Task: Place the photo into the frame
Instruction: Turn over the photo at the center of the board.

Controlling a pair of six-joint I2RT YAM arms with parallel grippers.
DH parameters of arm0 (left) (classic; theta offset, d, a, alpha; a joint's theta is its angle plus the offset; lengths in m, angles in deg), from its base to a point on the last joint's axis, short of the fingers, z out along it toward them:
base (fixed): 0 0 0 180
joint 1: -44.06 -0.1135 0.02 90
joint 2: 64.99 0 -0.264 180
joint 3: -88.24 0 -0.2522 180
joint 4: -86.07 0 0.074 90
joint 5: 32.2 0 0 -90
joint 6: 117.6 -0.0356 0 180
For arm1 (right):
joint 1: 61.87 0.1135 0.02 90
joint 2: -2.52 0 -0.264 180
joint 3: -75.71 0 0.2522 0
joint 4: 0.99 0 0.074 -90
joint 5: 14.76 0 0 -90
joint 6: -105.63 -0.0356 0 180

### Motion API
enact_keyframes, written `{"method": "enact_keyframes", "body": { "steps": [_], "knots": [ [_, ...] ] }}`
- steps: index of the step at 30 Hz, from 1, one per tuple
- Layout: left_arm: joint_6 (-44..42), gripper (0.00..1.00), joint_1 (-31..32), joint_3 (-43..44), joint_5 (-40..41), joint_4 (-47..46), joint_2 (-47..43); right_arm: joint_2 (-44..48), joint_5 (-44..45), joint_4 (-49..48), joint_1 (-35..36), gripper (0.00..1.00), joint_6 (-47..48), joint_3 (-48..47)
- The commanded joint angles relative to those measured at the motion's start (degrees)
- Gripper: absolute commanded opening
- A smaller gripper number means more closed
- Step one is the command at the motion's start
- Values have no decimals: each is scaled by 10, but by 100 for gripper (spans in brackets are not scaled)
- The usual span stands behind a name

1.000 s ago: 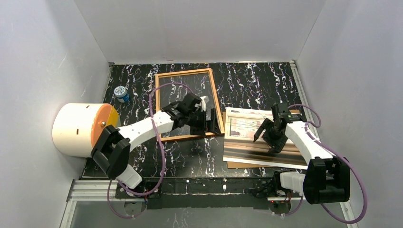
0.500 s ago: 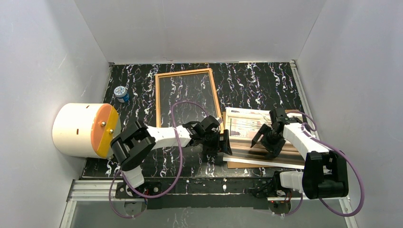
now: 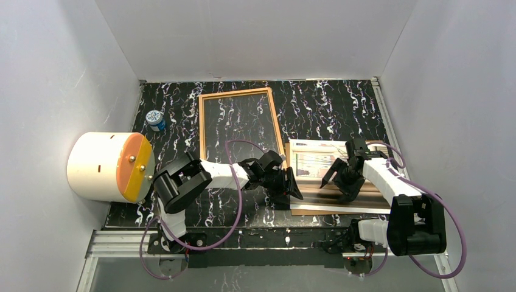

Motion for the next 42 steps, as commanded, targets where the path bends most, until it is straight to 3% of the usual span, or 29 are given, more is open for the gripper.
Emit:
{"method": "enact_keyframes", "body": {
  "steps": [1, 14, 22, 34, 42],
  "knots": [
    [27, 55, 4, 6, -7, 1, -8, 12, -8, -2, -1, 83, 3, 4],
    [76, 42, -8, 17, -10, -42, -18, 4, -20, -9, -2, 81, 9, 8],
    [164, 45, -8, -12, -40, -183, 39, -30, -38, -13, -2, 76, 6, 12],
    [169, 51, -8, 2, -3, -149, 72, -65, -63, -39, -1, 76, -7, 27],
    [181, 40, -1, 58, -10, -167, 107, -72, -70, -51, -2, 75, -9, 36]
  ]
}}
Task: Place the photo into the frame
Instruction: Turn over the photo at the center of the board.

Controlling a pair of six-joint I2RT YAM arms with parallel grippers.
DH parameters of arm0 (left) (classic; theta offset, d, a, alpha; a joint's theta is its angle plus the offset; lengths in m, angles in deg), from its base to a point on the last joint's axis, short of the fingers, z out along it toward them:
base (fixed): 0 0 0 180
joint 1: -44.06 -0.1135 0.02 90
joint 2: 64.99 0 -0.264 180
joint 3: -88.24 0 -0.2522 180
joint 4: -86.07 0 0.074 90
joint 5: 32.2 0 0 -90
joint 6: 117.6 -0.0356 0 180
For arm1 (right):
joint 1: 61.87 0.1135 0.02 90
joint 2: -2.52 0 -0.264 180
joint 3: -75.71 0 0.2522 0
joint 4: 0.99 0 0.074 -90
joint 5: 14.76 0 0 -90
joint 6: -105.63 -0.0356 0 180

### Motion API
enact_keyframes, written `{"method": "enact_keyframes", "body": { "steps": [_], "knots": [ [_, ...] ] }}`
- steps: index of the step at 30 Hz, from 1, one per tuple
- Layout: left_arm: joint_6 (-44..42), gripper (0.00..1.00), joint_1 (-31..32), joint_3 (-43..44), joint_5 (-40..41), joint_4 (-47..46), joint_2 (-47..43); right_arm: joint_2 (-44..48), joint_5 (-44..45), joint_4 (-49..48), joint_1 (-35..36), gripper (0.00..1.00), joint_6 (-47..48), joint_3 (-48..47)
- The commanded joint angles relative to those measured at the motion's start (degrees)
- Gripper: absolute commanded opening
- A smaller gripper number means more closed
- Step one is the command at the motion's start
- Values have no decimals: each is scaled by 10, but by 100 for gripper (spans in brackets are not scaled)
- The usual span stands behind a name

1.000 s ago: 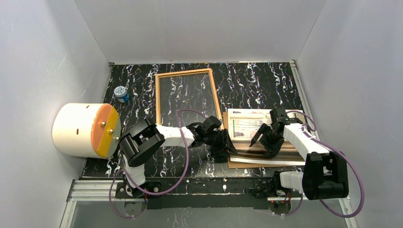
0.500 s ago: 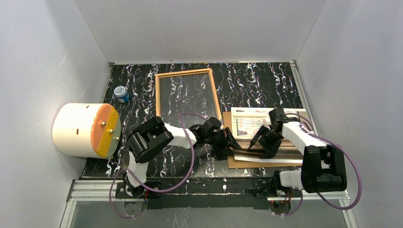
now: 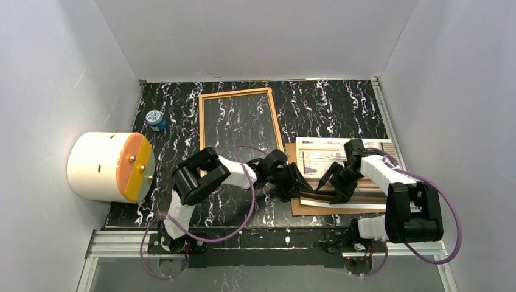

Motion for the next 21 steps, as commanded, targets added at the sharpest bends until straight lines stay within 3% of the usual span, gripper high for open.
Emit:
{"method": "enact_keyframes", "body": {
  "steps": [1, 9, 17, 21],
  "knots": [
    [5, 37, 5, 35, 6, -3, 13, -19, 10, -38, 1, 76, 0, 30],
    [-25, 1, 4, 48, 12, 30, 4, 1, 10, -33, 1, 76, 3, 9],
    [-150, 0, -33, 145, 5, 241, -40, 54, 42, -3, 0, 82, 37, -134],
    [-181, 0, -85, 190, -20, 326, -78, 97, 25, -41, 0, 93, 114, -211]
  ]
}}
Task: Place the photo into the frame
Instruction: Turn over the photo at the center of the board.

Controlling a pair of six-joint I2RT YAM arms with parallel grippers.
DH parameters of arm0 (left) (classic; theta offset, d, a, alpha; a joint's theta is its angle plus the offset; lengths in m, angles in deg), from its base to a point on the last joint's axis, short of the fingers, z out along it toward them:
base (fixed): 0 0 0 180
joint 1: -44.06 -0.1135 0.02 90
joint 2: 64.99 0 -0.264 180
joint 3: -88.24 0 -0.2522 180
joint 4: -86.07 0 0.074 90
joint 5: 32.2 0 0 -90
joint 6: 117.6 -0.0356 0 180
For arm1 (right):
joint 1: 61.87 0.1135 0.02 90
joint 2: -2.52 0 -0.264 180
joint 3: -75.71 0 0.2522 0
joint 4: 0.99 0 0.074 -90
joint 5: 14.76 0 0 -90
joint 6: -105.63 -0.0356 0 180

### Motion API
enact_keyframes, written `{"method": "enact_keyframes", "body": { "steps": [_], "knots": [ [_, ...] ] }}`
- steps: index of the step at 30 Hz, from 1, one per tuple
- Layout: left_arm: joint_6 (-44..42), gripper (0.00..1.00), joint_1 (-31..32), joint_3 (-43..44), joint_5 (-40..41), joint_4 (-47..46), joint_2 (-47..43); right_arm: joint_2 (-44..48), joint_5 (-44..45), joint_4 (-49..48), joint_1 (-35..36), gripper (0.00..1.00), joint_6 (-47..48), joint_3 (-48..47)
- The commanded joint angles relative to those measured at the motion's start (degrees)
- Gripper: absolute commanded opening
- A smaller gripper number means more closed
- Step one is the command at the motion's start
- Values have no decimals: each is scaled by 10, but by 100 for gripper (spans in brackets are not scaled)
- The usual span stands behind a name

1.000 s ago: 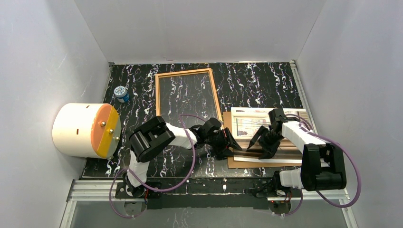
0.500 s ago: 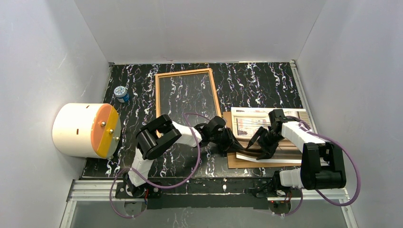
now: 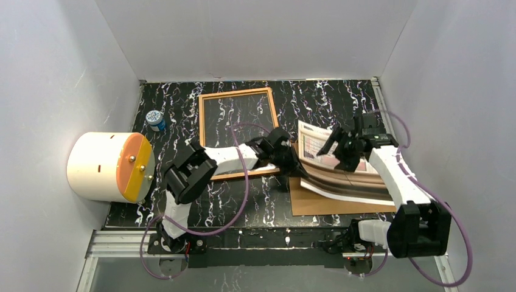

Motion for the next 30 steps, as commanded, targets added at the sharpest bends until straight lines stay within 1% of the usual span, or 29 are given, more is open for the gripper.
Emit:
{"method": "enact_keyframes", "body": {
  "steps": [1, 2, 5, 11, 15, 20, 24, 27, 30],
  "knots": [
    [-60, 0, -63, 57, -26, 130, -77, 56, -4, -43, 1, 94, 99, -95],
    [-61, 0, -72, 67, -31, 141, -84, 61, -10, -48, 1, 95, 122, -115],
    [-63, 0, -95, 92, -43, 167, -103, 82, -30, -78, 3, 95, 175, -134],
    [-70, 0, -148, 158, -73, 223, -121, 153, -119, -195, 18, 94, 265, -107],
    [-64, 0, -178, 177, -98, 254, -136, 170, -131, -220, 54, 94, 357, -87],
    [-34, 0, -215, 166, -128, 255, -166, 161, -82, -240, 149, 93, 435, -73],
    [-27, 0, -232, 170, -146, 262, -179, 126, -2, -251, 238, 92, 477, -70],
    [-25, 0, -242, 169, -153, 272, -188, 105, 55, -265, 278, 90, 514, -58],
    [-20, 0, -247, 165, -162, 276, -197, 94, 105, -299, 302, 89, 559, -33]
  ]
}}
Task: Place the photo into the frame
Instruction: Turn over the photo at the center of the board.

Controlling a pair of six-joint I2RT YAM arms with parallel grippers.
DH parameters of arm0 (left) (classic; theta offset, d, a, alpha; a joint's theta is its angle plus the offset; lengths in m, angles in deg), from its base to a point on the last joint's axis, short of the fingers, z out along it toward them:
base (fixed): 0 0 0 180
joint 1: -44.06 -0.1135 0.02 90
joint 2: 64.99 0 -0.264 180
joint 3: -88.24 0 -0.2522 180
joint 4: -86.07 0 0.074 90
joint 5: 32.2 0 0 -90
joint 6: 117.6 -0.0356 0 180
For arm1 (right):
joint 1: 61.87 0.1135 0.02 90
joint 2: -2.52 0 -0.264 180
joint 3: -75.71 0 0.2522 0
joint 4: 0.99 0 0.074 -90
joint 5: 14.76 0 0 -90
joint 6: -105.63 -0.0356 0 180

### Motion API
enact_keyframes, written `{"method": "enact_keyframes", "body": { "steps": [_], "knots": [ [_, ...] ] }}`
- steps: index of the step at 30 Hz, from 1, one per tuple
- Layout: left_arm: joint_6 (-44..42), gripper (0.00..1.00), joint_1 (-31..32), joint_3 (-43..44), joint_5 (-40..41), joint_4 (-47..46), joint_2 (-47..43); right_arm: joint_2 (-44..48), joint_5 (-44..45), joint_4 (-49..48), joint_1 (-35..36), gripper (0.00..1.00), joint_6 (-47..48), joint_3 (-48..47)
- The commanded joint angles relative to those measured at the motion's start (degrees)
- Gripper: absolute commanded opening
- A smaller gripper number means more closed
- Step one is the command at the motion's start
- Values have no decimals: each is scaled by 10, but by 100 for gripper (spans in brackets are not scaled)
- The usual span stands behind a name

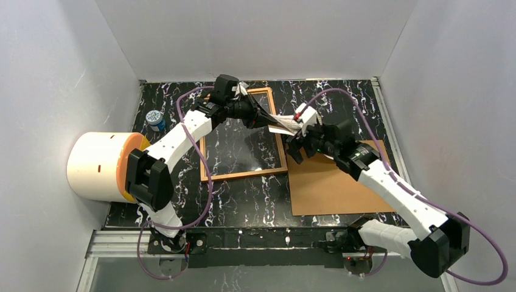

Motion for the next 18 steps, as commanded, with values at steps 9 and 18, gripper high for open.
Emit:
{"method": "enact_keyframes", "body": {
  "steps": [9, 18],
  "knots": [
    [13, 0, -18, -7, -46, 27, -66, -25, 154, -194, 32, 62, 155, 104],
    [13, 0, -31, -11, -46, 27, -76, -14, 157, -212, 32, 10, 162, 121]
  ]
}}
